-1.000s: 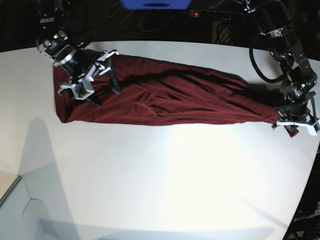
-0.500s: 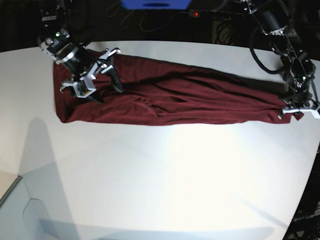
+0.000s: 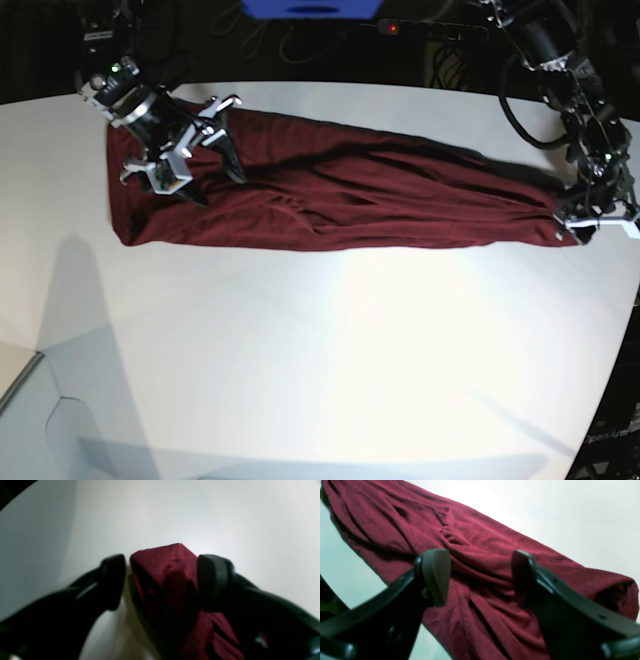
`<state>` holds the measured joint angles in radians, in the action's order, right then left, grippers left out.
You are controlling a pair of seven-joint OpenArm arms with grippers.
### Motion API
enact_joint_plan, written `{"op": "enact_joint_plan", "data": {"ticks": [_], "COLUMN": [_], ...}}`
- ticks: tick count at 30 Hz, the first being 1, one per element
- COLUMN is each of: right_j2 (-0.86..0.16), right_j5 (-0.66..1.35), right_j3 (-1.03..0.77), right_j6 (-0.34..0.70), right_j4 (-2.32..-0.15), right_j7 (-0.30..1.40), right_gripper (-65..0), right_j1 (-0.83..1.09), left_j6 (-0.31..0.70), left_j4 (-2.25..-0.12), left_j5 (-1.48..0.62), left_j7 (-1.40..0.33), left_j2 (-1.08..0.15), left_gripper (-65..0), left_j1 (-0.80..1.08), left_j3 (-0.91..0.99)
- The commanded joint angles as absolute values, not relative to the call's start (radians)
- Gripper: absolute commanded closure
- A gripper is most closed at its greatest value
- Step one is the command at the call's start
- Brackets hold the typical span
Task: Layout the t-shirt on the table in an organized manner, then fold the t-shirt properly
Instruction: 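Hold the shirt ends with both grippers and straighten the strip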
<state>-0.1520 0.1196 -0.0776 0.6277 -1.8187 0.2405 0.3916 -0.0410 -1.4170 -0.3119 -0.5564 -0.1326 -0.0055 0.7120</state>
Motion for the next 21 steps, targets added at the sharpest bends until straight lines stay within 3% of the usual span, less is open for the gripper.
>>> {"op": "enact_joint_plan", "data": {"ticks": [1, 4, 8, 15, 21], "right_j2": [-0.157, -0.156, -0.156, -0.156, -0.156], "right_j5": [0.137, 0.137, 0.137, 0.137, 0.137], "right_j3": [-0.081, -0.081, -0.081, -0.081, -0.081], "right_j6": [0.628, 0.628, 0.628, 0.628, 0.628], "right_j4": [-1.833, -1.833, -1.833, -1.833, -1.833], "right_j7": [0.214, 0.214, 0.214, 0.214, 0.214], "right_gripper": [-39.1, -39.1, -39.1, -39.1, -39.1], "right_j1": [0.39, 0.39, 0.39, 0.39, 0.387], "left_j6": [-0.038, -0.038, -0.033, 0.274, 0.329], "left_j4": [-1.449, -1.454, -1.454, -1.457, -1.446], "left_j5": [-0.314, -0.314, -0.314, -0.305, -0.305], "left_j7": [-0.533, -0.533, -0.533, -0.535, -0.535], "left_j2": [-0.147, -0.153, -0.156, -0.208, -0.282], "left_gripper": [-48.1, -53.0, -53.2, -53.2, -53.2], "left_j1": [-0.013, -0.013, -0.004, 0.059, 0.079], "left_j3": [0.716, 0.716, 0.711, 0.708, 0.677]}}
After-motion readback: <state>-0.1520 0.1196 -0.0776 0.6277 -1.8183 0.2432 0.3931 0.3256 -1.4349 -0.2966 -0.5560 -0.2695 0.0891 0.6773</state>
